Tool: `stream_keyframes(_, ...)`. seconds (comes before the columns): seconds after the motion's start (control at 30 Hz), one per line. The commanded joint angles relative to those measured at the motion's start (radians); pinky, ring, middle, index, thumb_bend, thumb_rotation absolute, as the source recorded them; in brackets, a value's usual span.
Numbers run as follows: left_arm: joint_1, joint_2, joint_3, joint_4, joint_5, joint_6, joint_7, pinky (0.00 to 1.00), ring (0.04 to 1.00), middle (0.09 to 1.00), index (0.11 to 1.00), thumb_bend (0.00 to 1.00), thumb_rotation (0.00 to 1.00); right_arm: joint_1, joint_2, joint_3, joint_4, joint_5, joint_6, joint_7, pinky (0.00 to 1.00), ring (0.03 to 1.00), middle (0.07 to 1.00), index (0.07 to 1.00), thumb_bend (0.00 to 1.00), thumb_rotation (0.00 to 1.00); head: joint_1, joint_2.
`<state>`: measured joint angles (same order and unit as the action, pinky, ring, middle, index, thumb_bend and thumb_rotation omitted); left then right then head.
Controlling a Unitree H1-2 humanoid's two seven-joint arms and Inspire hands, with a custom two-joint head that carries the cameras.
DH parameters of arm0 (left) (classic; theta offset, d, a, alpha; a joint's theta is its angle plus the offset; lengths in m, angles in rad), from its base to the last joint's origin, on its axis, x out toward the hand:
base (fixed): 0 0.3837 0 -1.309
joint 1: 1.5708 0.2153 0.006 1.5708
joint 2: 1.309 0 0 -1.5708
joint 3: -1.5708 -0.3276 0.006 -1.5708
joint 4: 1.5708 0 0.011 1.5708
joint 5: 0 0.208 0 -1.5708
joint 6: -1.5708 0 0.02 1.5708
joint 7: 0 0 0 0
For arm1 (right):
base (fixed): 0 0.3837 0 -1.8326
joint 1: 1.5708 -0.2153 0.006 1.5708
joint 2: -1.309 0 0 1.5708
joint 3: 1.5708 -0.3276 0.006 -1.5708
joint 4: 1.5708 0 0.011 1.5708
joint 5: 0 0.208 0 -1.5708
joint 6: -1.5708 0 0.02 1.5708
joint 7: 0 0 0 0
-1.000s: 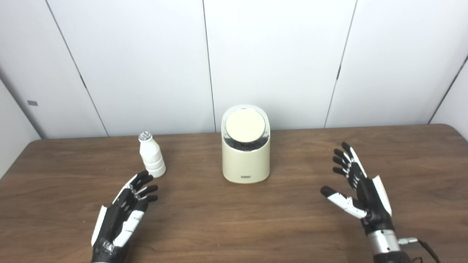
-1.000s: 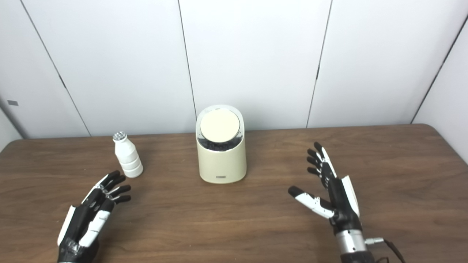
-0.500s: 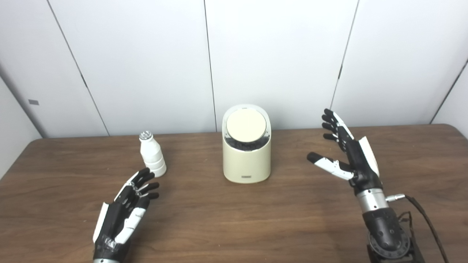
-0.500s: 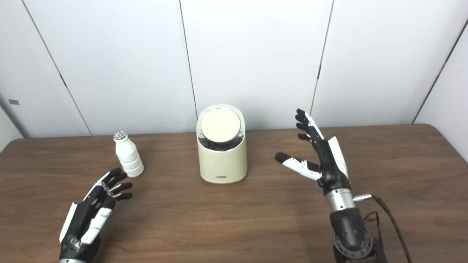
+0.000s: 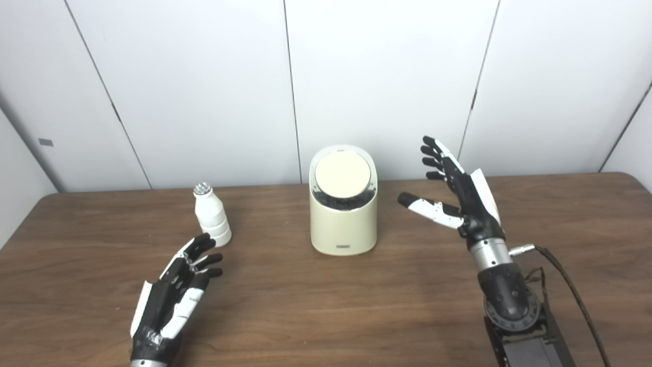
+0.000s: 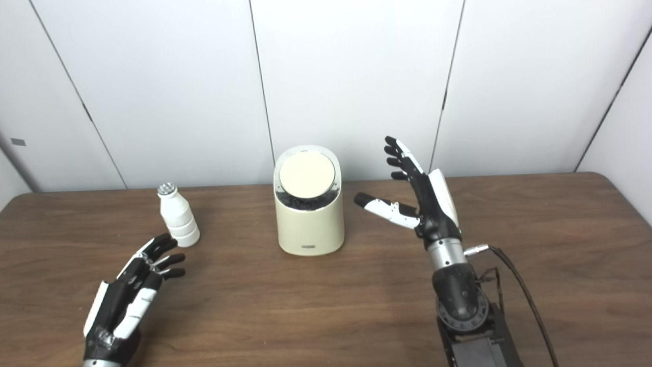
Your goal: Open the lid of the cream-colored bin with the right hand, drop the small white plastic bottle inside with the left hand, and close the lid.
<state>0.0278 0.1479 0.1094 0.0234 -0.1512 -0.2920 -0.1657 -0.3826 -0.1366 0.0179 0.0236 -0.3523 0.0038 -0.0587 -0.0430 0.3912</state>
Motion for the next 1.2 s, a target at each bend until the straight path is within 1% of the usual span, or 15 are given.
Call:
stream_keyframes(0.0, 0.036, -0.029, -0.021, 0.059, -0.006, -0.017, -0.001, 0.72, 0.796, 0.871, 0.883, 0.7, 0.63, -0.067, 0.009, 0.004, -0.044, -0.004, 0.013, -0.007, 0.79, 0.877, 0.896, 0.914, 0.94, 0.59, -0.001, 0.0)
stream_keyframes(0.1, 0.036, -0.03, -0.022, 0.059, -0.012, -0.015, -0.005, 0.73, 0.798, 0.874, 0.887, 0.7, 0.63, -0.087, 0.015, 0.017, -0.058, -0.021, 0.058, 0.0, 0.78, 0.881, 0.906, 0.921, 0.94, 0.59, 0.002, -0.002)
stream_keyframes(0.3, 0.037, -0.033, -0.023, 0.058, -0.013, -0.011, -0.004, 0.72, 0.797, 0.873, 0.888, 0.7, 0.63, -0.122, 0.004, 0.059, -0.059, -0.08, 0.112, 0.012, 0.74, 0.863, 0.917, 0.937, 0.97, 0.62, 0.004, -0.002)
stream_keyframes(0.4, 0.039, -0.036, -0.024, 0.057, -0.007, -0.013, -0.001, 0.72, 0.797, 0.877, 0.891, 0.7, 0.63, -0.138, 0.012, 0.065, -0.051, -0.088, 0.13, 0.01, 0.75, 0.874, 0.92, 0.942, 0.96, 0.6, 0.005, -0.002)
stream_keyframes(0.5, 0.039, -0.037, -0.026, 0.058, -0.003, -0.014, 0.0, 0.73, 0.799, 0.876, 0.894, 0.7, 0.63, -0.157, 0.021, 0.072, -0.044, -0.11, 0.173, 0.004, 0.77, 0.883, 0.92, 0.949, 0.97, 0.59, 0.008, -0.003)
stream_keyframes(0.6, 0.039, -0.038, -0.028, 0.06, -0.004, -0.017, -0.002, 0.73, 0.798, 0.873, 0.895, 0.69, 0.64, -0.178, 0.025, 0.086, -0.042, -0.134, 0.208, 0.007, 0.76, 0.876, 0.925, 0.96, 0.97, 0.57, 0.01, -0.002)
stream_keyframes(0.7, 0.039, -0.037, -0.028, 0.058, -0.008, -0.018, -0.005, 0.73, 0.799, 0.874, 0.893, 0.7, 0.63, -0.198, 0.029, 0.108, -0.043, -0.174, 0.253, 0.008, 0.72, 0.85, 0.924, 0.974, 0.97, 0.54, 0.01, -0.002)
stream_keyframes(0.77, 0.039, -0.039, -0.029, 0.059, -0.008, -0.016, -0.004, 0.73, 0.802, 0.876, 0.894, 0.7, 0.63, -0.212, 0.031, 0.121, -0.033, -0.197, 0.266, 0.0, 0.7, 0.832, 0.915, 0.971, 0.97, 0.5, 0.013, -0.004)
stream_keyframes(0.93, 0.04, -0.042, -0.029, 0.055, -0.013, -0.015, -0.005, 0.74, 0.804, 0.879, 0.894, 0.69, 0.61, -0.241, 0.037, 0.153, -0.003, -0.258, 0.293, -0.018, 0.69, 0.844, 0.914, 0.969, 0.98, 0.46, 0.014, -0.005)
stream_keyframes(1.07, 0.042, -0.043, -0.033, 0.049, -0.009, -0.012, -0.005, 0.74, 0.804, 0.879, 0.897, 0.69, 0.62, -0.26, 0.044, 0.17, 0.036, -0.293, 0.295, -0.043, 0.73, 0.873, 0.932, 0.97, 0.98, 0.41, 0.016, -0.004)
stream_keyframes(1.17, 0.043, -0.045, -0.034, 0.047, -0.006, -0.013, -0.004, 0.74, 0.805, 0.879, 0.899, 0.68, 0.62, -0.273, 0.045, 0.185, 0.063, -0.32, 0.295, -0.053, 0.75, 0.88, 0.938, 0.974, 0.98, 0.39, 0.018, -0.003)
